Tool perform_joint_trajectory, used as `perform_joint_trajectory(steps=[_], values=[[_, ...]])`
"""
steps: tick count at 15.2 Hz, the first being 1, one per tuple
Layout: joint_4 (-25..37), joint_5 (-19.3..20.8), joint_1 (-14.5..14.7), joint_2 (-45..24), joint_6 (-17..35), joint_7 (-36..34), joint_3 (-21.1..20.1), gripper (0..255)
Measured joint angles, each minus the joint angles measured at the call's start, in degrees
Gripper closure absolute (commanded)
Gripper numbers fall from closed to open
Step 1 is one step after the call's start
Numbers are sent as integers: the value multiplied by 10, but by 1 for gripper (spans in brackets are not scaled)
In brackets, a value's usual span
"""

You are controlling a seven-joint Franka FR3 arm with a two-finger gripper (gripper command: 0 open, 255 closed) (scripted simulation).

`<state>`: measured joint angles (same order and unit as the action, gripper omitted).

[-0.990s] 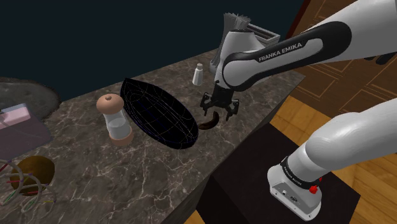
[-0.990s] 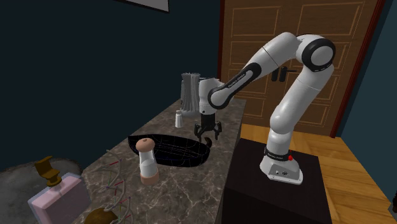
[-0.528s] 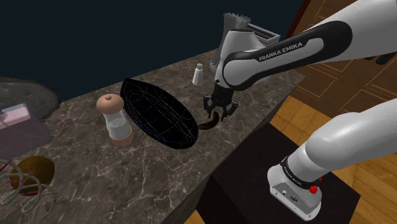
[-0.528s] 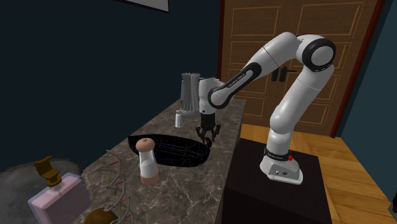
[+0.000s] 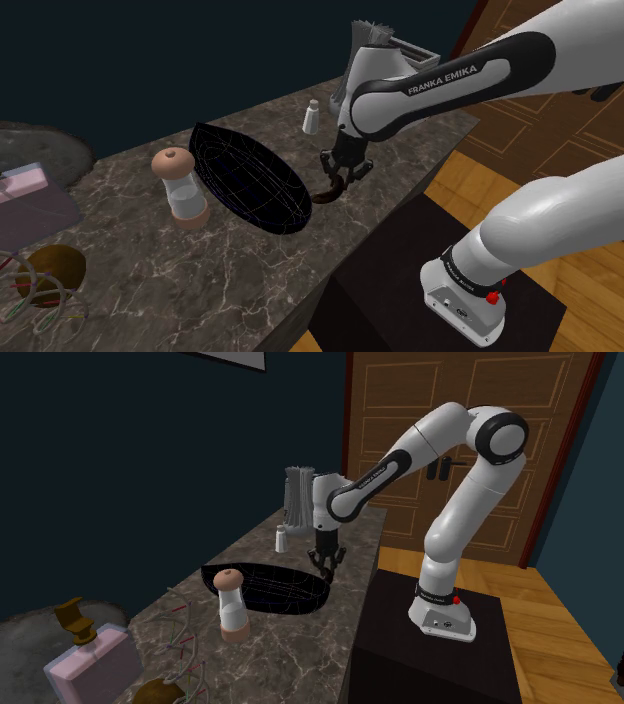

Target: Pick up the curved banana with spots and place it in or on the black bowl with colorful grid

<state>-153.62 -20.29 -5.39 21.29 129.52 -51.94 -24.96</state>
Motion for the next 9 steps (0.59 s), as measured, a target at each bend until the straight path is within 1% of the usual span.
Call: perform_joint_trajectory(steps=[9], values=[[31, 6, 1, 48, -80, -4, 15, 255]])
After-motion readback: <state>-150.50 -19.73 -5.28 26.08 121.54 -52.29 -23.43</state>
